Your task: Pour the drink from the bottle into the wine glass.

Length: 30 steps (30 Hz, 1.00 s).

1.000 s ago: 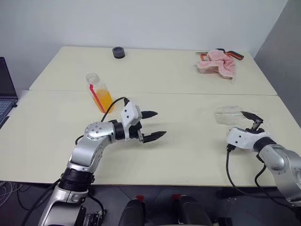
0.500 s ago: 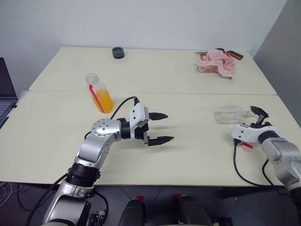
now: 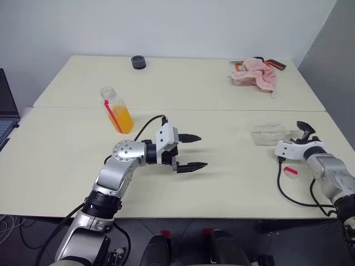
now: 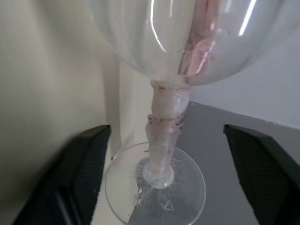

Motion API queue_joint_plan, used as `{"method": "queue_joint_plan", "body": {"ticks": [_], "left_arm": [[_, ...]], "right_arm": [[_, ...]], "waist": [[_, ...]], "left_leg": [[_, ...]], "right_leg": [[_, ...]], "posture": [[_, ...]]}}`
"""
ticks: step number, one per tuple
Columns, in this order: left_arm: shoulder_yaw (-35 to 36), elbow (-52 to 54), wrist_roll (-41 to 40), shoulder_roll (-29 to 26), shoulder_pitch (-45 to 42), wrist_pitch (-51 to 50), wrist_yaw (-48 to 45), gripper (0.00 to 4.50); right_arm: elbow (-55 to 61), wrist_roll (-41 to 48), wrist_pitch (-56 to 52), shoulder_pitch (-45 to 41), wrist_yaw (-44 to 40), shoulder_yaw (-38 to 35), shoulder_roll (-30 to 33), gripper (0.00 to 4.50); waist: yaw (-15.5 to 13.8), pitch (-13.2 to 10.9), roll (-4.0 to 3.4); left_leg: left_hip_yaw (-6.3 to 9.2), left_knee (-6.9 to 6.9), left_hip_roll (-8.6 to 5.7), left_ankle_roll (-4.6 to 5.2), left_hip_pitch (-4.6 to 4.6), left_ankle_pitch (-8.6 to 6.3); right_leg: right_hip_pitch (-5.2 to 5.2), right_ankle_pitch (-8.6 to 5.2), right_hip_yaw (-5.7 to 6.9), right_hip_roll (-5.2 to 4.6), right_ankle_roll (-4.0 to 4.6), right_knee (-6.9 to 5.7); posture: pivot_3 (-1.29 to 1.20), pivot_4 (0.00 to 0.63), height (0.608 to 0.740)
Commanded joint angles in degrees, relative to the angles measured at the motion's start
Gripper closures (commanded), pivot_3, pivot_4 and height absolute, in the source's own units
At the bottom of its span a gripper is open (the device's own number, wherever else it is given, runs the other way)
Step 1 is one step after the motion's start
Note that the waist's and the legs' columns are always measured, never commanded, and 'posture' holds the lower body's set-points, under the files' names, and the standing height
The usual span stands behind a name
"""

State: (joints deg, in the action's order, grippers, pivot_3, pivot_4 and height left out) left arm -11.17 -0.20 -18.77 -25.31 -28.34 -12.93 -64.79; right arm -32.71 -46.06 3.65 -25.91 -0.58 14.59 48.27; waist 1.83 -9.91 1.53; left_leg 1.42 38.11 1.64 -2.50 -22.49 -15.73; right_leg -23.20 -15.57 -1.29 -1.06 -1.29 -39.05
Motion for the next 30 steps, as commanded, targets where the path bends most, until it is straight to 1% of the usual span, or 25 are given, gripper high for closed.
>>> {"method": "queue_joint_plan", "body": {"ticks": [1,7,8,9,12,15,18,21,23,26,29,30], "left_arm": [[0.0,0.8,0.0,0.3,-0.6,1.1,-0.1,0.00],[0.7,1.5,-0.2,0.0,-0.5,-0.4,1.3,0.00],[1.0,1.7,-0.4,-0.1,-0.4,-0.9,1.6,0.00],[1.5,1.9,-0.7,-0.2,-0.2,-1.5,2.1,0.00],[3.1,2.6,-1.4,-1.0,0.7,-3.1,3.6,0.00],[5.2,4.4,-1.9,-2.6,3.1,-4.5,5.1,0.00],[8.6,7.5,-3.0,-5.4,7.0,-7.0,6.6,0.00],[11.2,10.3,-4.2,-7.7,9.9,-9.0,7.8,0.00],[13.3,12.1,-5.4,-8.7,11.3,-10.8,9.0,0.00],[16.8,14.4,-6.7,-10.2,13.2,-12.8,11.2,0.00],[20.0,16.1,-7.5,-11.3,15.1,-14.2,13.5,0.00],[21.0,17.0,-7.8,-11.6,15.4,-14.8,14.6,0.00]], "right_arm": [[-3.5,-0.3,1.5,-2.2,2.6,1.1,-0.7,1.66],[-9.0,-0.3,4.3,-5.4,6.0,2.7,-2.4,3.84],[-9.2,-0.2,4.7,-5.7,6.5,2.8,-2.5,4.18],[-9.0,0.1,5.1,-5.9,6.9,2.7,-2.5,4.42],[-6.4,2.0,5.8,-5.7,7.1,1.4,-2.8,4.42],[0.1,7.0,6.0,-3.7,4.8,-1.7,-4.4,4.42],[11.7,19.5,5.8,-0.3,-2.3,-6.0,-11.1,4.42],[20.7,30.3,2.0,1.6,-9.1,-7.6,-19.5,4.42],[24.8,36.3,-1.3,1.7,-13.4,-7.3,-24.8,4.42],[26.1,42.0,-4.0,0.5,-18.1,-5.7,-31.7,4.42],[22.2,47.3,-7.5,-2.4,-23.0,-5.0,-37.5,4.42],[19.7,47.6,-7.1,-3.7,-23.9,-4.7,-38.7,4.42]], "waist": [[0.0,0.0,0.00],[0.4,0.0,0.04],[0.6,0.0,0.06],[0.6,0.0,0.06],[0.7,0.0,0.06],[1.1,0.0,0.06],[1.6,0.0,0.05],[1.6,0.0,0.02],[1.3,0.0,0.02],[0.9,0.0,0.02],[0.4,0.0,0.02],[0.3,0.0,0.01]], "left_leg": [[0.00,0.00,0.00,0.00,0.00,0.00],[-0.07,0.01,0.01,0.00,0.14,0.00],[-0.08,0.01,0.01,0.00,0.15,0.00],[-0.10,0.01,0.01,0.00,0.18,0.00],[-0.11,0.01,0.01,0.01,0.20,0.00],[-0.15,-0.04,0.01,0.02,0.24,0.00],[-0.10,-0.15,0.08,0.02,0.32,-0.01],[-0.05,-0.21,0.16,0.03,0.41,-0.02],[-0.01,-0.18,0.14,0.03,0.40,-0.02],[0.00,-0.15,0.11,0.04,0.39,-0.02],[-0.02,-0.14,0.07,0.04,0.39,-0.02],[-0.02,-0.15,0.08,0.04,0.40,-0.02]], "right_leg": [[0.00,0.00,-0.01,0.00,0.00,0.00],[0.06,0.02,-0.10,0.02,-0.02,-0.03],[0.07,0.02,-0.12,0.02,-0.03,-0.03],[0.07,0.03,-0.15,0.02,-0.04,-0.04],[0.07,0.03,-0.21,0.04,-0.05,-0.05],[0.04,0.03,-0.54,0.06,-0.05,-0.05],[-0.01,0.03,-0.72,0.14,-0.05,-0.04],[-0.02,0.03,-0.83,0.21,-0.05,-0.06],[-0.01,0.03,-0.79,0.18,-0.05,-0.09],[0.01,0.04,-0.75,0.11,-0.06,-0.08],[0.01,0.05,-0.74,0.07,-0.07,-0.06],[0.01,0.05,-0.75,0.06,-0.07,-0.06]], "posture": [[0.00,0.150,0.740],[0.00,0.150,0.740],[0.00,0.150,0.740],[0.00,0.150,0.740],[0.00,0.150,0.740],[0.00,0.150,0.740],[0.00,0.150,0.740],[0.00,0.150,0.740],[0.00,0.150,0.740],[0.00,0.150,0.740],[0.00,0.150,0.740],[0.00,0.150,0.740]]}}
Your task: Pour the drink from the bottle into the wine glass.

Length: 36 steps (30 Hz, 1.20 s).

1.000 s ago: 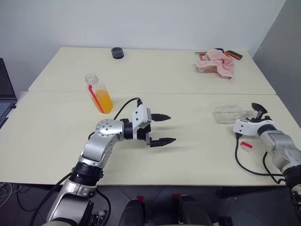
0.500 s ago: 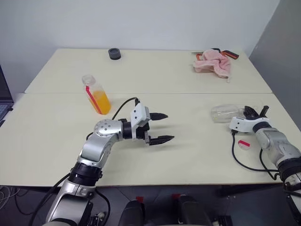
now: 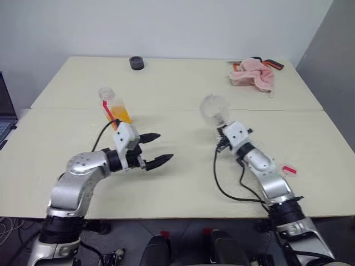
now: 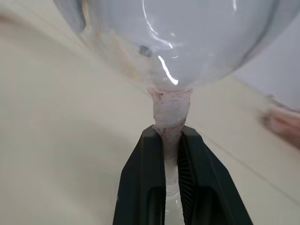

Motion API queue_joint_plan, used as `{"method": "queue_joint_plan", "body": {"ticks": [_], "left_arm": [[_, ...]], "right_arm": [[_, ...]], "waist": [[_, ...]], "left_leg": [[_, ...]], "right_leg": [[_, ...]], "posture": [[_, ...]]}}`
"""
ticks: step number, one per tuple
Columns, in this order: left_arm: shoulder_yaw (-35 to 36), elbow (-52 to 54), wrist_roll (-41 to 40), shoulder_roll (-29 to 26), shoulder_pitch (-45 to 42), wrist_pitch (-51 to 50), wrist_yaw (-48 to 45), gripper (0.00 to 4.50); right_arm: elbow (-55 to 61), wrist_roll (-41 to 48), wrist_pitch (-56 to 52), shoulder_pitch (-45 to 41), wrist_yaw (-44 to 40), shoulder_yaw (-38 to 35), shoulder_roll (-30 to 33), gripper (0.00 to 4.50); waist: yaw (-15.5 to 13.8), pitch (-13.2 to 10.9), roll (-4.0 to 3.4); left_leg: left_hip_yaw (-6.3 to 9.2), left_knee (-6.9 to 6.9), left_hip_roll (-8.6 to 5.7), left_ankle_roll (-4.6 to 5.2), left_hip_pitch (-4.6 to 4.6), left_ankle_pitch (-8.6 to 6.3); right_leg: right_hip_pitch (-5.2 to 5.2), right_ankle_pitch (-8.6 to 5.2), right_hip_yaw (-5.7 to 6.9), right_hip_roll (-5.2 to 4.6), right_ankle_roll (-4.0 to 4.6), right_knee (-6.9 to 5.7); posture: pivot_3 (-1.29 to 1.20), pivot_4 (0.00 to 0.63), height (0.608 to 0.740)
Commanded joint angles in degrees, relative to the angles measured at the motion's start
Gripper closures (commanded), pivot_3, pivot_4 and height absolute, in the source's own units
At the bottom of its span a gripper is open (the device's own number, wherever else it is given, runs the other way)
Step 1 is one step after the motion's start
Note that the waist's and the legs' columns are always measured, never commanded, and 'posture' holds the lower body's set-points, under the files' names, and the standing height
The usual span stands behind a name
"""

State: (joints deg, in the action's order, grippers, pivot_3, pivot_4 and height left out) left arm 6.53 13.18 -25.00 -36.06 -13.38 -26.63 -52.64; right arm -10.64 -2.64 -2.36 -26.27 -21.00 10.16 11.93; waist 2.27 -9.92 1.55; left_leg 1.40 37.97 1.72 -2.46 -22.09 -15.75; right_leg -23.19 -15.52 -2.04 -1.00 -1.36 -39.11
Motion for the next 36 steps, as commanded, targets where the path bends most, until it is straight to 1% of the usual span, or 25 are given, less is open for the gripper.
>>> {"method": "queue_joint_plan", "body": {"ticks": [1,6,11,17,23,25,27,28,33,35,36], "left_arm": [[4.0,4.5,-1.7,-1.0,0.5,-1.7,3.5,0.00],[5.8,8.0,-3.2,-1.4,-0.2,-4.4,7.1,0.00],[6.4,11.4,-5.1,-2.4,-0.9,-7.7,8.9,0.00],[6.5,12.3,-5.9,-3.4,-2.8,-9.4,10.3,0.00],[6.1,10.7,-5.5,-3.8,-3.5,-8.1,9.8,0.00],[6.0,9.9,-5.2,-3.8,-3.5,-7.3,9.3,0.00],[5.9,9.2,-5.1,-3.8,-3.5,-6.6,8.8,0.00],[5.9,8.7,-5.0,-3.8,-3.4,-6.0,8.5,0.00],[5.8,6.5,-4.5,-3.9,-3.3,-3.4,7.2,0.00],[5.7,5.9,-4.3,-4.0,-3.3,-2.5,6.8,0.00],[5.7,5.5,-4.2,-4.0,-3.3,-2.1,6.6,0.00]], "right_arm": [[-4.9,4.8,-0.7,-4.5,-4.5,-0.2,-3.6,4.42],[-15.6,3.6,3.6,-9.0,-5.9,0.6,-6.6,4.42],[-22.7,3.5,7.5,-11.5,-6.7,0.3,-8.5,4.42],[-26.7,2.9,10.4,-12.3,-6.8,0.4,-10.3,4.42],[-28.1,3.1,10.4,-12.6,-7.1,0.1,-11.0,4.42],[-28.1,3.3,10.1,-12.8,-7.1,-0.1,-11.0,3.68],[-28.0,3.5,9.8,-12.9,-7.2,-0.3,-11.0,3.10],[-27.9,3.6,9.6,-13.0,-7.3,-0.4,-11.0,2.68],[-27.3,3.8,8.8,-13.1,-7.6,-0.5,-10.9,0.95],[-27.2,3.6,8.6,-13.2,-7.1,-0.7,-10.9,0.18],[-27.2,3.5,8.5,-13.3,-6.9,-0.7,-10.8,0.05]], "waist": [[-0.3,0.0,-0.01],[-0.5,0.0,0.01],[-0.2,0.0,0.02],[0.4,0.0,0.03],[1.0,0.0,0.02],[1.0,0.0,0.03],[1.0,0.0,0.03],[1.0,0.0,0.02],[0.9,0.0,0.02],[0.9,0.0,0.02],[0.9,0.0,0.02]], "left_leg": [[0.01,0.00,0.00,0.00,0.00,0.00],[-0.01,0.00,-0.02,0.00,0.00,0.00],[-0.01,-0.03,0.02,-0.01,0.07,0.00],[-0.02,-0.05,0.04,-0.01,0.14,0.00],[-0.02,-0.07,0.06,-0.01,0.16,0.00],[-0.01,-0.07,0.07,-0.01,0.17,0.00],[-0.01,-0.07,0.07,-0.01,0.16,0.00],[-0.01,-0.07,0.06,-0.01,0.16,0.00],[-0.02,-0.07,0.05,-0.01,0.14,0.00],[-0.02,-0.07,0.05,-0.01,0.14,0.00],[-0.02,-0.07,0.05,-0.01,0.14,0.00]], "right_leg": [[0.00,0.00,0.02,0.00,0.00,0.00],[0.00,0.00,0.03,0.00,0.00,0.01],[0.00,0.00,-0.01,0.05,0.01,-0.02],[0.00,0.00,-0.07,0.10,0.01,-0.06],[0.00,0.00,-0.08,0.12,0.01,-0.07],[0.00,0.00,-0.08,0.13,0.01,-0.07],[0.00,0.00,-0.07,0.13,0.01,-0.07],[0.00,0.00,-0.07,0.13,0.01,-0.07],[0.00,0.00,-0.07,0.12,0.01,-0.04],[0.00,0.00,-0.07,0.11,0.01,-0.04],[0.00,0.00,-0.07,0.11,0.01,-0.04]], "posture": [[0.00,0.150,0.740],[0.00,0.150,0.740],[0.00,0.150,0.740],[0.00,0.150,0.740],[0.00,0.150,0.740],[0.00,0.150,0.740],[0.00,0.150,0.740],[0.00,0.150,0.740],[0.00,0.150,0.740],[0.00,0.150,0.740],[0.00,0.150,0.740]]}}
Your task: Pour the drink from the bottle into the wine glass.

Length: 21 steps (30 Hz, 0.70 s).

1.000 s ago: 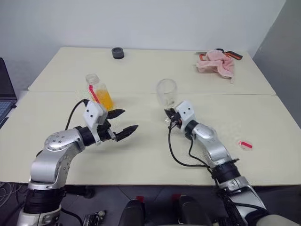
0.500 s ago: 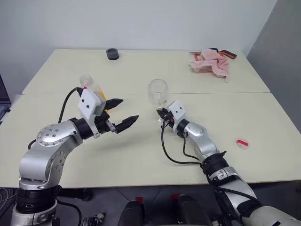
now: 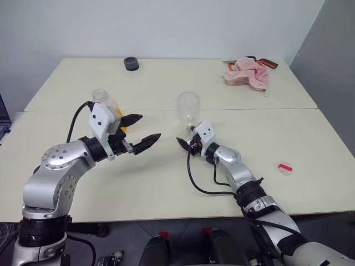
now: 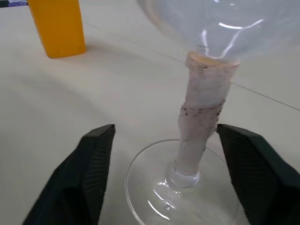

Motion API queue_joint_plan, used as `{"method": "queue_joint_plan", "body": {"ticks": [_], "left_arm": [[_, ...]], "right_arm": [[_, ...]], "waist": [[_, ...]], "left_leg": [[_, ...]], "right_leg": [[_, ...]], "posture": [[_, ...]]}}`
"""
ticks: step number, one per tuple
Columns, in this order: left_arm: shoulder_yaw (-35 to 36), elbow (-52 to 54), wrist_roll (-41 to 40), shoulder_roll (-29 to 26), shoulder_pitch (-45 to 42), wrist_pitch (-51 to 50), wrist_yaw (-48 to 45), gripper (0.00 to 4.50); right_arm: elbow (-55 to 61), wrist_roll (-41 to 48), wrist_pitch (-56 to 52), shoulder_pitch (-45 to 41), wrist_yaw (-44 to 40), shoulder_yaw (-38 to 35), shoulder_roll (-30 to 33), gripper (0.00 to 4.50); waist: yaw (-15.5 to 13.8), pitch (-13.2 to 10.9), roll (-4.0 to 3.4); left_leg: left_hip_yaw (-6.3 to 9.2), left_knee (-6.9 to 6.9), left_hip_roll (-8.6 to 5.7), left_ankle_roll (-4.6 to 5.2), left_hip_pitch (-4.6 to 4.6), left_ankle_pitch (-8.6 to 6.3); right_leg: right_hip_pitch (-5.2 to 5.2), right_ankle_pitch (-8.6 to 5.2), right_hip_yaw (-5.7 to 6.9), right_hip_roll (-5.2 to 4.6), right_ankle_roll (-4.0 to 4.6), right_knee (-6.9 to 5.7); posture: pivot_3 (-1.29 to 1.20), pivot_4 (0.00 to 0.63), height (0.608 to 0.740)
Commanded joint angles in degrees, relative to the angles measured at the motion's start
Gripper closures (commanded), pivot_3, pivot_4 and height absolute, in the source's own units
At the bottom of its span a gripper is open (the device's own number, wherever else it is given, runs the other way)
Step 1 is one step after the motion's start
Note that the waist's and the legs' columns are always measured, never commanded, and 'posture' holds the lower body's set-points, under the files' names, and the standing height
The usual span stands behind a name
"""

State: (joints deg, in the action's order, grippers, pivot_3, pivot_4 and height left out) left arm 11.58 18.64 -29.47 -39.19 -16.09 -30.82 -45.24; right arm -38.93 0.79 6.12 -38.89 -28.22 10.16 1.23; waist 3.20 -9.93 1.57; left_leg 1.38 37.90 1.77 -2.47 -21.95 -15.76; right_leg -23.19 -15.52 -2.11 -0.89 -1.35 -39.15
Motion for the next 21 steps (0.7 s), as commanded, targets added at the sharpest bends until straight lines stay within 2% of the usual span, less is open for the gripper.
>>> {"method": "queue_joint_plan", "body": {"ticks": [1,13,21], "left_arm": [[0.6,-0.3,0.5,-0.8,-0.6,2.5,-0.9,0.00],[-0.7,-2.8,1.3,0.4,-1.7,5.3,-1.5,0.00],[-1.1,-2.4,1.6,1.6,0.3,5.7,-0.9,0.00]], "right_arm": [[1.0,0.0,-0.1,-0.8,0.4,-0.8,-0.1,0.05],[4.3,0.5,-2.9,1.0,-0.4,-0.9,1.7,0.05],[20.8,2.6,-13.6,9.1,-5.1,-0.6,7.5,0.05]], "waist": [[0.0,0.0,0.00],[0.0,0.0,0.00],[-0.3,0.0,0.00]], "left_leg": [[0.00,0.00,0.00,0.00,0.00,0.00],[0.00,0.00,-0.01,0.00,-0.02,0.00],[0.01,-0.02,-0.04,0.00,-0.07,-0.01]], "right_leg": [[0.00,0.00,0.00,0.00,0.00,0.00],[0.00,0.00,0.00,-0.01,0.00,0.02],[0.00,0.00,0.03,-0.08,-0.01,0.08]], "posture": [[0.00,0.150,0.740],[0.00,0.150,0.740],[0.00,0.150,0.740]]}}
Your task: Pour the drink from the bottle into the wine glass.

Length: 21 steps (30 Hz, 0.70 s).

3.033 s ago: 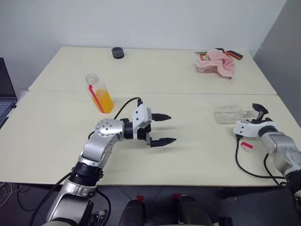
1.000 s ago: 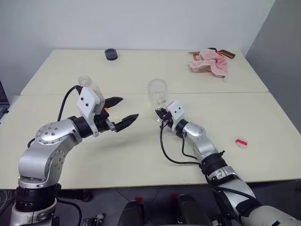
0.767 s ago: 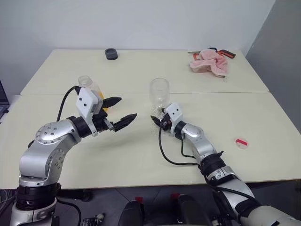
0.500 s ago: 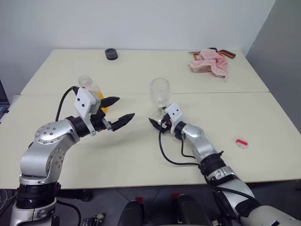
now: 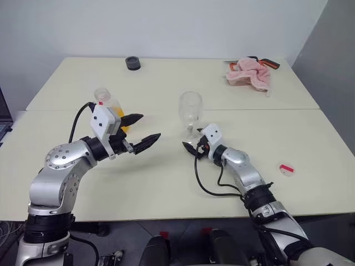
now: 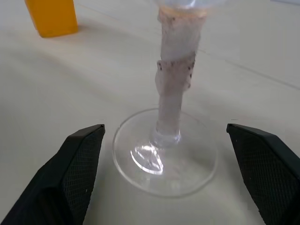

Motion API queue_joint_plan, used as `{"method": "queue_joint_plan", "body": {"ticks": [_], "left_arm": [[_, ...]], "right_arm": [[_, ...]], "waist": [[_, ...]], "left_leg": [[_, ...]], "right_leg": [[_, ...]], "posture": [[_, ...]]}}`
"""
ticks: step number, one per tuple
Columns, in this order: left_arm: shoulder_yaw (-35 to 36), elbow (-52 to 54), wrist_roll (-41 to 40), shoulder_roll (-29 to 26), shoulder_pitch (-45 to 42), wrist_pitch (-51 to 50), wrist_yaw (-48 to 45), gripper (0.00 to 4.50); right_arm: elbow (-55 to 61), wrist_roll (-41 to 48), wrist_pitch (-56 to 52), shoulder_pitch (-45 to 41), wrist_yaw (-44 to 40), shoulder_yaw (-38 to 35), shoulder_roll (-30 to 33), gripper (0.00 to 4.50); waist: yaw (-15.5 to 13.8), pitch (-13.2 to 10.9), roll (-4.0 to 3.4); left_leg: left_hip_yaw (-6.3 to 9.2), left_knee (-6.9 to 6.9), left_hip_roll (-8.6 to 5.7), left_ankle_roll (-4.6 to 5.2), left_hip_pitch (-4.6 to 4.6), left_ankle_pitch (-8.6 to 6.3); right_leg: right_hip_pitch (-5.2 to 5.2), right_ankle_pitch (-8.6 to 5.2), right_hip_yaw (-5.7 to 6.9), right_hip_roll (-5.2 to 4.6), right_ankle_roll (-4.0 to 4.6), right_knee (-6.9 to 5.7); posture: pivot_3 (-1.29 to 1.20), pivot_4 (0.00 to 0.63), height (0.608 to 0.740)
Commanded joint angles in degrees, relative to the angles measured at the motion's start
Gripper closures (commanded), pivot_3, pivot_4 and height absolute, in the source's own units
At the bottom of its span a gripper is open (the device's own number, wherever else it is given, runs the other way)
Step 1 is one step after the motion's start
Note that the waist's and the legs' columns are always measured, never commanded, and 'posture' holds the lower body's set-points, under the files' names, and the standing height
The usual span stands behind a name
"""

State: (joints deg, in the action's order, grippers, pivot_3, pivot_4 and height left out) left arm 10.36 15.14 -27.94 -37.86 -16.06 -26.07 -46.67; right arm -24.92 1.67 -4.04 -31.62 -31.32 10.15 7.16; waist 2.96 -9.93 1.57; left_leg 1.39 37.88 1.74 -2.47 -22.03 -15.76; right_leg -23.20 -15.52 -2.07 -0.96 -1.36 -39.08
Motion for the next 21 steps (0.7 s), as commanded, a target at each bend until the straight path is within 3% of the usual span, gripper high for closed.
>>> {"method": "queue_joint_plan", "body": {"ticks": [1,9,17,21], "left_arm": [[0.1,1.1,0.1,0.4,0.4,0.9,0.6,0.00],[-0.1,1.5,0.4,1.3,1.5,1.2,2.0,0.00],[3.8,2.2,3.4,4.5,11.7,3.6,9.7,0.00],[6.8,-1.0,4.7,7.0,12.2,4.6,15.5,0.00]], "right_arm": [[9.0,1.9,-4.7,2.9,-2.4,-0.6,2.2,0.05],[25.4,3.4,-12.7,10.5,-5.7,0.2,8.5,0.05],[45.9,11.2,-20.8,19.9,-12.7,-1.3,17.9,0.05],[51.9,15.8,-25.0,20.4,-14.3,-1.4,20.1,0.05]], "waist": [[-0.1,0.0,0.00],[-0.4,0.0,0.01],[-0.5,0.0,0.01],[-1.0,0.0,0.06]], "left_leg": [[0.00,0.00,0.00,0.00,-0.01,0.00],[-0.01,-0.01,-0.02,0.01,-0.02,0.00],[0.00,-0.05,0.01,0.02,-0.02,-0.03],[0.05,0.00,0.02,0.03,-0.01,-0.03]], "right_leg": [[0.00,0.00,0.00,0.00,0.00,0.01],[-0.01,-0.01,-0.01,0.02,-0.02,0.02],[-0.02,-0.02,-0.02,0.02,-0.03,0.09],[0.00,-0.03,0.05,0.03,-0.05,0.07]], "posture": [[0.00,0.150,0.740],[0.00,0.150,0.740],[0.00,0.150,0.740],[0.00,0.150,0.740]]}}
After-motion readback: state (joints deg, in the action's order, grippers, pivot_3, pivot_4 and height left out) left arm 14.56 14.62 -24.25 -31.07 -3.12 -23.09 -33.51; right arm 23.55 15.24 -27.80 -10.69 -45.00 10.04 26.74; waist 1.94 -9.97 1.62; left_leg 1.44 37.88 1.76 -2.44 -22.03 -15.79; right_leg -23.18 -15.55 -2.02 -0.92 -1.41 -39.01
